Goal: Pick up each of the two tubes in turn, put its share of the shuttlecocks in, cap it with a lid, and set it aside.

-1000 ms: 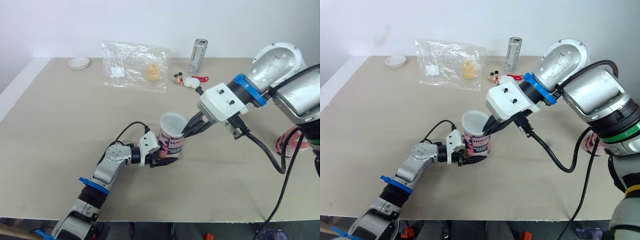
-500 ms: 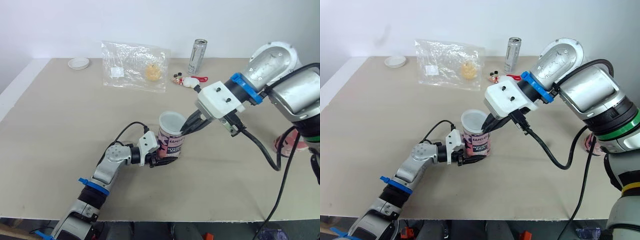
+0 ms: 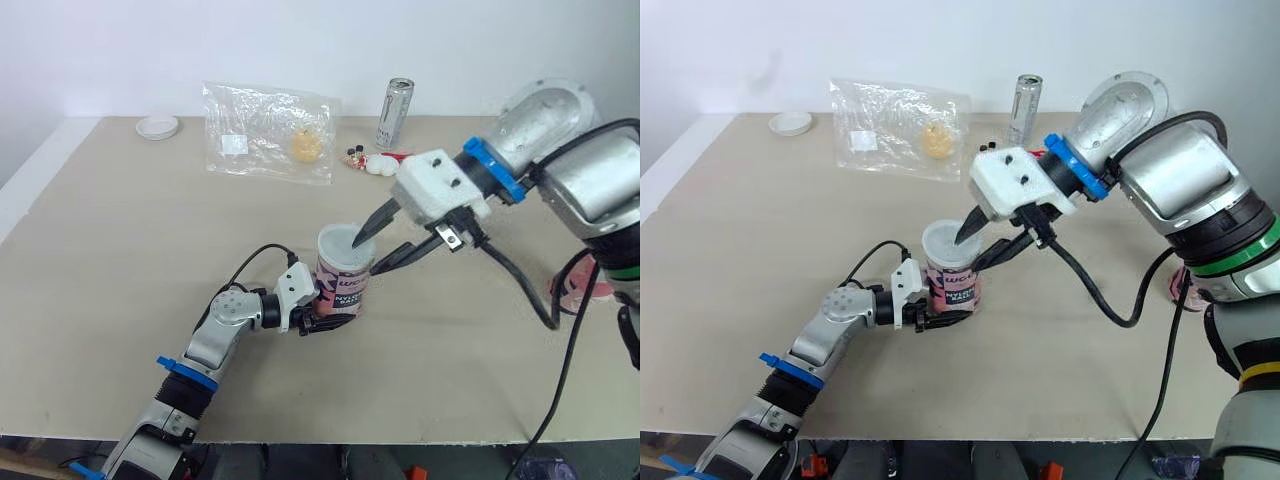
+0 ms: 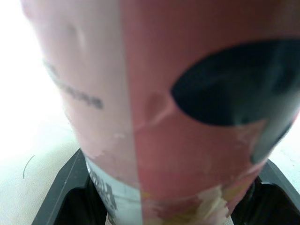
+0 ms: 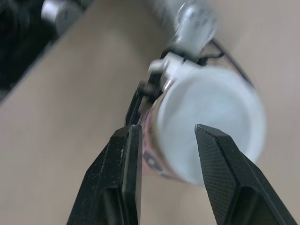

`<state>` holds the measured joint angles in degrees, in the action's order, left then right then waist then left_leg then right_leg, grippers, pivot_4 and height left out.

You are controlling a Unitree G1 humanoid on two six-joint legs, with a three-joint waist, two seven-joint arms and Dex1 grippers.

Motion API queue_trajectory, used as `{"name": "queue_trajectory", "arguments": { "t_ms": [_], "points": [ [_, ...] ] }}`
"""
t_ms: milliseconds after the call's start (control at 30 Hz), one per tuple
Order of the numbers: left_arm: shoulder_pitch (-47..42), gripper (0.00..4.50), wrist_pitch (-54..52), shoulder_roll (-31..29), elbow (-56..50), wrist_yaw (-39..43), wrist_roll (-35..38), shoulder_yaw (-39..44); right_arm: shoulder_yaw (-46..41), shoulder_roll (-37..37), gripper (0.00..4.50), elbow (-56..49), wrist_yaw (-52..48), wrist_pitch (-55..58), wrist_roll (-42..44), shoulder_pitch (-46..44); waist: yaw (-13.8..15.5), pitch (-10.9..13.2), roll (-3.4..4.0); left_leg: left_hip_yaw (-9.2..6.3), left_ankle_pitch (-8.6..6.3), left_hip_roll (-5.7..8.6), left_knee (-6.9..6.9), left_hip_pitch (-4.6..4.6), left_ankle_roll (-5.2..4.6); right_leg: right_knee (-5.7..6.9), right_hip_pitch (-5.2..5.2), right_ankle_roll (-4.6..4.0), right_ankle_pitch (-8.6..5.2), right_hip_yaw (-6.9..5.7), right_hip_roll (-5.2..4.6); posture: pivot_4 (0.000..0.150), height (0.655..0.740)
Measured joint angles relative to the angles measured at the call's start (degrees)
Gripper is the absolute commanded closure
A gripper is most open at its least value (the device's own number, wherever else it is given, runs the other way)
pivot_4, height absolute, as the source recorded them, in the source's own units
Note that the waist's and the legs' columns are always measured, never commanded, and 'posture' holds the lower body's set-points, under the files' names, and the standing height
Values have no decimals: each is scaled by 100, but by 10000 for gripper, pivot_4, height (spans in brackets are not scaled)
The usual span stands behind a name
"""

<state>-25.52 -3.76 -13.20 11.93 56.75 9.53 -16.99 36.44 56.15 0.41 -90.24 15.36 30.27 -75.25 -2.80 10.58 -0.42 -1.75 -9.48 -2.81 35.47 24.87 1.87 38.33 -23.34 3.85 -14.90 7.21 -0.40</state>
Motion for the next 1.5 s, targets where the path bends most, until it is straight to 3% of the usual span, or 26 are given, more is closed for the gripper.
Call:
{"name": "queue_trajectory", "arguments": {
  "t_ms": [67, 133, 233, 333, 633, 1500],
  "points": [
    [5, 17469, -2, -14, -10, 0, 3, 2, -1082, -436, 24423, 282, 367, 1686, 1151, 121, -2, -1, -2, -4, 0, -1, 1, 0, -1, 3, 4, -16, 9, -1, 0, 1500, 7400],
    [8, 17469, -2, -16, -11, 2, 4, -4, -1471, -521, 24423, 383, 654, 2233, 1419, 237, 7, -6, -11, -8, 0, 0, 2, 0, -1, 3, 7, -17, 9, -5, 0, 1500, 7400],
    [13, 17469, -1, -55, -16, 5, 10, 0, -1992, -741, 32448, 443, 1233, 2743, 1434, 708, 4, -12, -19, -8, 0, 1, 4, 1, -1, 2, 7, -15, 10, -6, 0, 1500, 7400],
    [12, 17469, 2, -69, -21, 5, 14, 0, -2134, -900, 44764, 409, 1598, 2827, 1211, 1145, -2, -11, -19, -8, 0, 0, 4, 0, -1, 7, 2, 1, 2, -6, 5, 1500, 7400],
    [10, 17469, 6, -93, -18, 7, 47, -8, -2171, -1215, 44764, -295, 1924, 2847, 726, 1678, -2, -12, -17, -10, 0, 0, 7, 2, -1, 13, 2, 4, -2, -4, 8, 1500, 7400],
    [16, 17469, 2, -110, 49, -15, 39, -8, -1899, -1366, 44764, -579, 1336, 2143, -580, 2030, -9, -52, -30, -8, 0, -3, 4, -18, -1, 16, 14, 19, -15, -4, 11, 1500, 7400]
  ]
}}
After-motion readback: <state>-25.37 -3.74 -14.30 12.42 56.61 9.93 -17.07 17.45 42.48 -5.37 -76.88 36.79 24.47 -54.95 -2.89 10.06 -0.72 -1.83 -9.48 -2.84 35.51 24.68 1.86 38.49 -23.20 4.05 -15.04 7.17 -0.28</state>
